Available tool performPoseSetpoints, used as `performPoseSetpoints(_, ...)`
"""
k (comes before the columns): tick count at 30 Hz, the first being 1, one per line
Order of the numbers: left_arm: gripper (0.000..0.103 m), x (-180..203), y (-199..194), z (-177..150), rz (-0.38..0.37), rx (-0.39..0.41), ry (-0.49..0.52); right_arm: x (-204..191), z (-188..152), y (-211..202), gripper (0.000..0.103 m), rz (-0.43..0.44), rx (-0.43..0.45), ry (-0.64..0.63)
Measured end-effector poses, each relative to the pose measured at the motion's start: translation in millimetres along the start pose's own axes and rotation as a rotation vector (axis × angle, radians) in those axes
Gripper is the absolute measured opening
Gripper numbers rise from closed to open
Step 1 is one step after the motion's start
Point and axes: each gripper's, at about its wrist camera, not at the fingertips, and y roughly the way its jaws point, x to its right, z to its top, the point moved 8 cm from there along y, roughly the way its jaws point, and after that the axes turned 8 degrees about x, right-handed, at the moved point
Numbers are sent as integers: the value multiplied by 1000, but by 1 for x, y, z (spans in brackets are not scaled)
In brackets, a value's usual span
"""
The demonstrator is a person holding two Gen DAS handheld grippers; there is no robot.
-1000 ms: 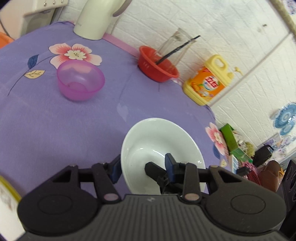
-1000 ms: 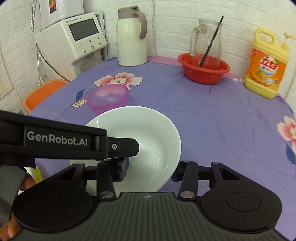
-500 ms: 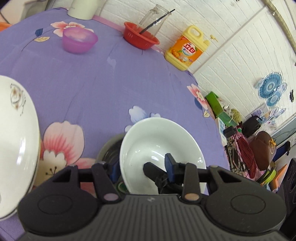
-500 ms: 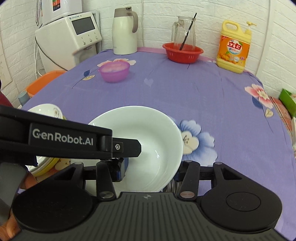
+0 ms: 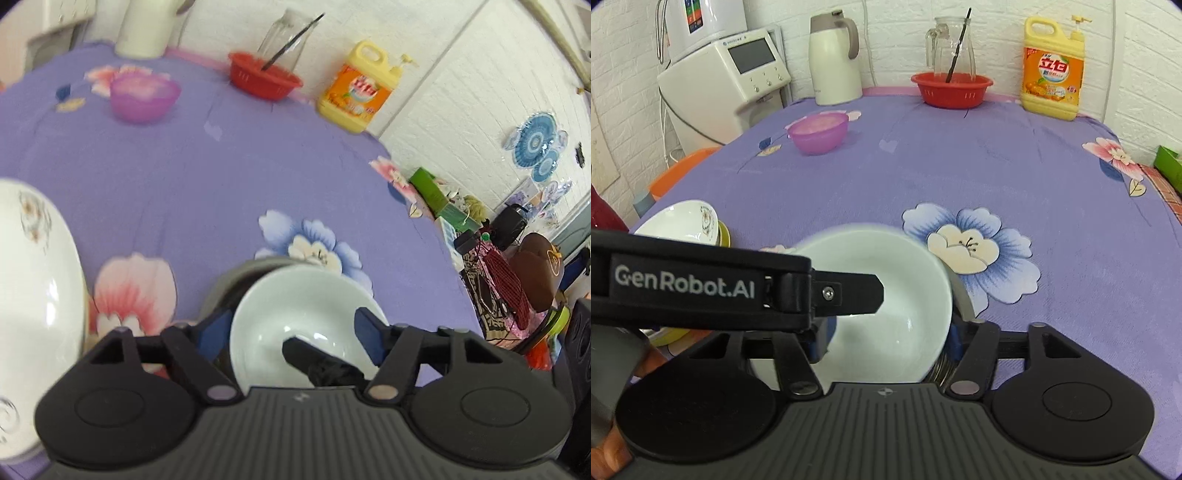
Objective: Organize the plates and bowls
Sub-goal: 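Lower the white bowl into the steel bowl and open the left tool, then move the left tool to the pink plastic bowl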
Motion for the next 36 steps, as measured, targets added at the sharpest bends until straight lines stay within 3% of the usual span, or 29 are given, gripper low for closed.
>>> performPoseSetpoints(6,76,6,-26,31,-28,100,29,5,14,-17,103,-29,75,-3)
performPoseSetpoints(12,76,-2,-36,55,-12,146,55,12,30,-27,103,-42,124,8)
performPoseSetpoints(26,76,-78,-31,102,77,194,12,2,63,29,103,26,54,87)
performPoseSetpoints(36,76,-127,-15,140,146,215,-21,-32,98,82,103,80,10,28)
